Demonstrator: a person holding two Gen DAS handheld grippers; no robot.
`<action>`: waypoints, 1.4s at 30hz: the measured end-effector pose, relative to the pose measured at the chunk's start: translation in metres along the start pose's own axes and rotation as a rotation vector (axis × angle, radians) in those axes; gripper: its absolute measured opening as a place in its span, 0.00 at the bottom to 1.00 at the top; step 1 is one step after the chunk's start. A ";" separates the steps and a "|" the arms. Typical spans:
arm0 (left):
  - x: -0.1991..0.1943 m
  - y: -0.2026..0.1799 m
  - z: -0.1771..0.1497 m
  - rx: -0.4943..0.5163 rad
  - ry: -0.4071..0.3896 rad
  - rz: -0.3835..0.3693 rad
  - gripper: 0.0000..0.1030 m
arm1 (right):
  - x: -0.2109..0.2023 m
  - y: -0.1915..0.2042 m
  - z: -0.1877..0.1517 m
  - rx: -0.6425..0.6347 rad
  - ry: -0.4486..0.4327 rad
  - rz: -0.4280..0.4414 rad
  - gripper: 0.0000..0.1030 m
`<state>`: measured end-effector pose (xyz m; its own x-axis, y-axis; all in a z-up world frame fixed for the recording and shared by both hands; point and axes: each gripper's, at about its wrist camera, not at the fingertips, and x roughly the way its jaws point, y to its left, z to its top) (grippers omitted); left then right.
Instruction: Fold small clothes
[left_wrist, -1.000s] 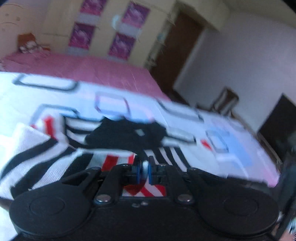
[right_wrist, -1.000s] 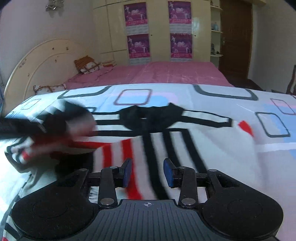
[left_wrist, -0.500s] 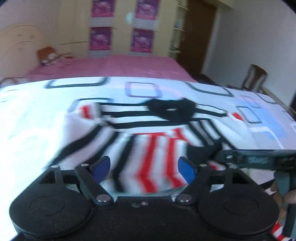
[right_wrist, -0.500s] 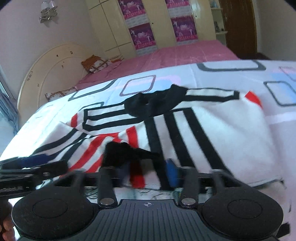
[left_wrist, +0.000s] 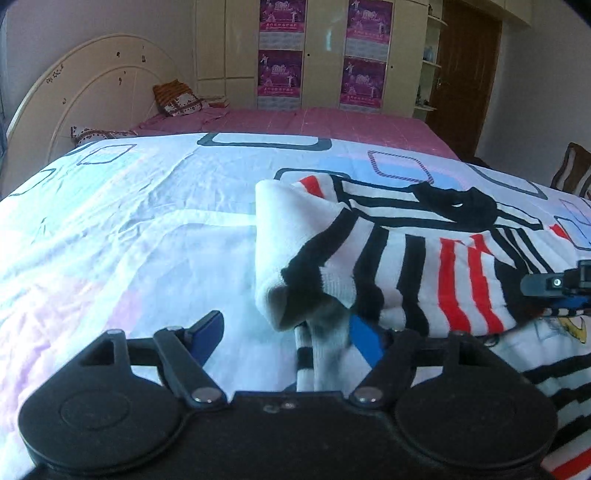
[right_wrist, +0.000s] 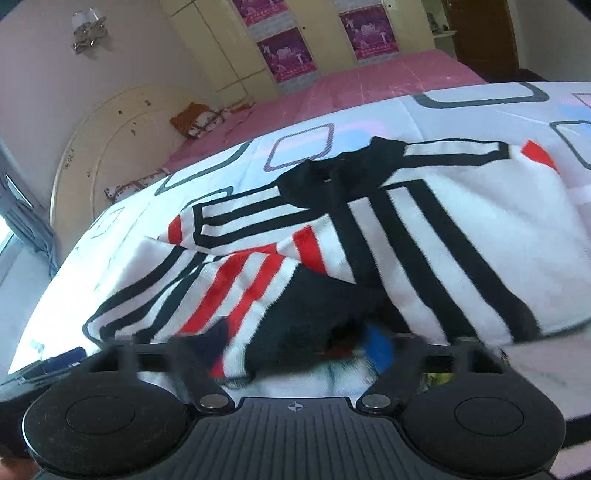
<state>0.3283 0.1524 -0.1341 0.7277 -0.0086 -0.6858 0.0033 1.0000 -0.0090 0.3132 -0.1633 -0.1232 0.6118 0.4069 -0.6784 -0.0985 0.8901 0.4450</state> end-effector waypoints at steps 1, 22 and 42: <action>0.003 0.000 0.000 -0.001 0.002 -0.001 0.66 | 0.002 0.001 0.002 0.001 -0.001 -0.002 0.50; 0.029 -0.013 -0.002 0.016 0.021 -0.051 0.22 | -0.019 -0.075 0.021 -0.083 -0.038 -0.232 0.10; 0.017 -0.024 0.037 -0.139 0.049 -0.261 0.32 | -0.014 -0.027 0.024 -0.208 -0.126 -0.206 0.53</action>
<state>0.3656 0.1283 -0.1188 0.6808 -0.2687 -0.6815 0.0892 0.9538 -0.2870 0.3255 -0.1977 -0.1115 0.7263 0.1965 -0.6586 -0.1131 0.9794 0.1675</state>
